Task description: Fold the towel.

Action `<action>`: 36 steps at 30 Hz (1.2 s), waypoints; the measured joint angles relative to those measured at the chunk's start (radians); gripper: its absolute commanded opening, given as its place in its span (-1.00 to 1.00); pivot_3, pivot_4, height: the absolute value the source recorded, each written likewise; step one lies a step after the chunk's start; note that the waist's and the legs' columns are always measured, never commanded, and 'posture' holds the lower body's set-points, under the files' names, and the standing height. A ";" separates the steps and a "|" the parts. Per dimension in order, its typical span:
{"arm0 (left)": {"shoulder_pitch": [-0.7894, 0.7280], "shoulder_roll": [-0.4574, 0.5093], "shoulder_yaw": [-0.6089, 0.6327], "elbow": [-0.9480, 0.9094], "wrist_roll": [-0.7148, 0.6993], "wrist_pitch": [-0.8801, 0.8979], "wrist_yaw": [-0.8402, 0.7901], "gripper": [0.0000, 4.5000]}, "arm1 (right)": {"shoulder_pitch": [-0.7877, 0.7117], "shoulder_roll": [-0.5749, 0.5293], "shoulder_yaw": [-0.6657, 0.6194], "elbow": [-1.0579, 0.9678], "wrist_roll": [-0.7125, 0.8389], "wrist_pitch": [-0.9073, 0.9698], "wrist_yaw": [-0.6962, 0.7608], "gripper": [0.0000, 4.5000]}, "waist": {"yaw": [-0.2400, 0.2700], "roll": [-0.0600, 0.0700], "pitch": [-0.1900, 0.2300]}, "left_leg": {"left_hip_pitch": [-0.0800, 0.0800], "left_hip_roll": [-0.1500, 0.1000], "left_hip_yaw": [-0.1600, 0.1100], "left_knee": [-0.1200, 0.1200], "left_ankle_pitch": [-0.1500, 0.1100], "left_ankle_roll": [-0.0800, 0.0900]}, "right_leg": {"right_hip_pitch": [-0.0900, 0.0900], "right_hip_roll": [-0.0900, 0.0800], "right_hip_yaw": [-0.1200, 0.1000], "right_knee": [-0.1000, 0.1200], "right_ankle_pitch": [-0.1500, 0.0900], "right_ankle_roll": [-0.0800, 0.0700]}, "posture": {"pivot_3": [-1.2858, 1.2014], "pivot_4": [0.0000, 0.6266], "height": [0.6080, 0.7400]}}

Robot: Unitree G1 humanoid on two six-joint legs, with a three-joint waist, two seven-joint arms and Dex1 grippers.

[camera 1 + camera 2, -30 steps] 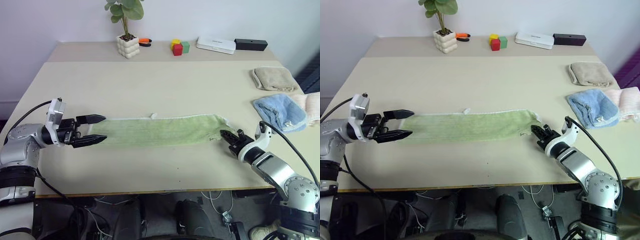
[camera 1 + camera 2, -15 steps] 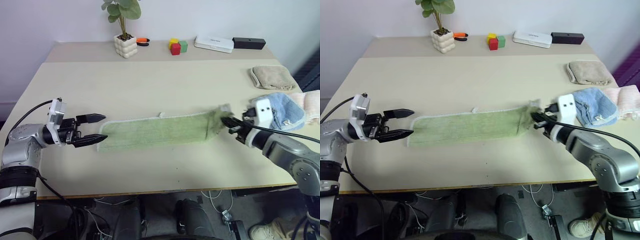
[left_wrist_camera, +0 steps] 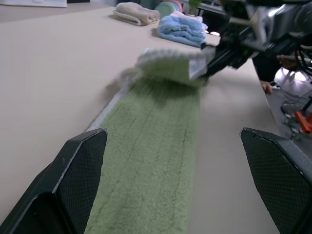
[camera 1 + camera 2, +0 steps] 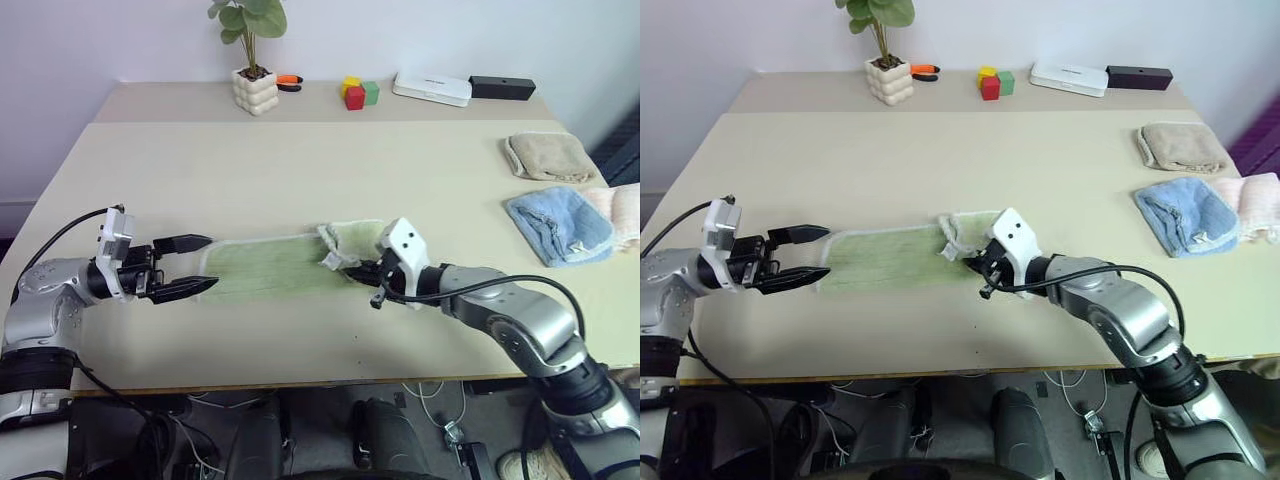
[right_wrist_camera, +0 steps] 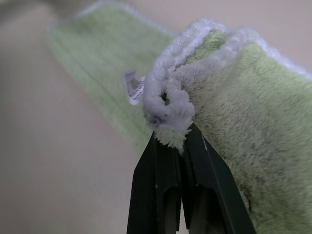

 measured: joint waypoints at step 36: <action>0.025 -0.009 0.003 -0.125 -0.022 0.067 0.091 1.00 | -0.074 0.257 -0.208 0.250 -0.158 -0.188 0.106 -0.77 | -0.001 0.000 0.000 | 0.000 0.000 0.003 -0.001 0.000 -0.001 | 0.000 0.001 0.000 0.000 0.001 0.002 | 0.03 -0.52 0.92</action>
